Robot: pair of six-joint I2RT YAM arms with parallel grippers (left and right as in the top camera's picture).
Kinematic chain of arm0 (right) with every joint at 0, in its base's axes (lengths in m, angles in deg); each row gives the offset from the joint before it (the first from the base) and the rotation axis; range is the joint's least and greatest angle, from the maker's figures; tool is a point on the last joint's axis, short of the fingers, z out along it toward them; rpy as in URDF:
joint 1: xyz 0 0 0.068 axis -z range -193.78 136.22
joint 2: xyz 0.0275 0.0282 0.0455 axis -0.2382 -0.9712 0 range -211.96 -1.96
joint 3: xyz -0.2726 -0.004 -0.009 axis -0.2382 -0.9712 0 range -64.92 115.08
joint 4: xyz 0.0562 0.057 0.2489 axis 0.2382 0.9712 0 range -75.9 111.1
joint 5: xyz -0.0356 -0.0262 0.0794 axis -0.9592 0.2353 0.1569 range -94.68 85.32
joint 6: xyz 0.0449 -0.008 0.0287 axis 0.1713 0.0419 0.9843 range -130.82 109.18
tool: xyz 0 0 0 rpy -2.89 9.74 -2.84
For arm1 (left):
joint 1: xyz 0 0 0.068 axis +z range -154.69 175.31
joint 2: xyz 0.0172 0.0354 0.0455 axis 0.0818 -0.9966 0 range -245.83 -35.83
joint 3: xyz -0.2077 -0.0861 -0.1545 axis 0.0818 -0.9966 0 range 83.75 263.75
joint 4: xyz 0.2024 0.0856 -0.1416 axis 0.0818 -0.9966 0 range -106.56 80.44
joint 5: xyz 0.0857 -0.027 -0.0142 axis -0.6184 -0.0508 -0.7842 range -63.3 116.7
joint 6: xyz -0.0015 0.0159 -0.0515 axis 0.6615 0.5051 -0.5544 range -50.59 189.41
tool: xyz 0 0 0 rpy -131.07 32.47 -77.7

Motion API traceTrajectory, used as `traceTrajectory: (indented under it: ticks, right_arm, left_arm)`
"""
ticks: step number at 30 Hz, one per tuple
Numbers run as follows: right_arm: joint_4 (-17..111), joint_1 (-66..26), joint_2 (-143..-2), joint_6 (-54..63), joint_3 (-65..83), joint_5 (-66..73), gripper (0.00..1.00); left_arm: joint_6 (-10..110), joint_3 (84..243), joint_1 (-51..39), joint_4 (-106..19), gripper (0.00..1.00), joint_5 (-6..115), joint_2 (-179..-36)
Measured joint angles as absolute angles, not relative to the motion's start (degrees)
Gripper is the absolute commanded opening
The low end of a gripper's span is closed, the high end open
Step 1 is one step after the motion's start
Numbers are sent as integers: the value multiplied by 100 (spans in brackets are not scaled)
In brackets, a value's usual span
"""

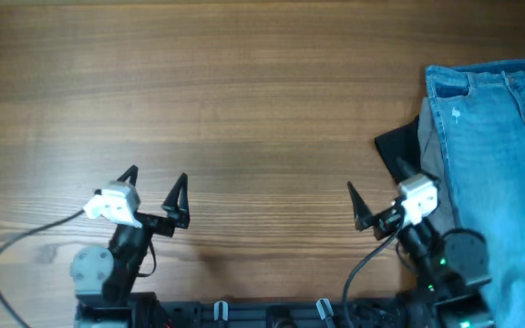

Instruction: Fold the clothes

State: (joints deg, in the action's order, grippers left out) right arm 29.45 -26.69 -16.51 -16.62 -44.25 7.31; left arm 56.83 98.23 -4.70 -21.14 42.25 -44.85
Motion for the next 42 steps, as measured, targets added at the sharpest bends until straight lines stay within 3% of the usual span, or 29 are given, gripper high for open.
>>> traceTrajectory:
  ticks: [8,14,21,26,27,36,42]
  right_arm:
    - [4882,-2658,-5218,-827,-1378,1350,100]
    - [5065,-2660,-6680,-539,-314,2469,100]
    - [5387,-2201,-8411,395,1100,928,100]
    - [4748,-1288,-9709,585,1579,-191,99]
    - [4606,-1093,-9995,583,1579,-298,94]
    - [3450,330,-11458,762,1581,-274,86]
    - [3068,301,-12019,353,1581,392,81]
  left_arm:
    - [5417,13130,-470,-4745,100,4206,-7341]
    - [5399,14986,-470,-6229,100,4245,-8836]
    - [5209,15248,-470,-6365,100,4306,-9304]
    - [5185,15272,-470,-6621,100,4284,-9652]
    - [5185,15274,-470,-6658,100,4284,-9759]
    - [5161,15274,-470,-6684,98,4282,-10474]
    - [5145,15274,-470,-6682,99,4282,-10836]
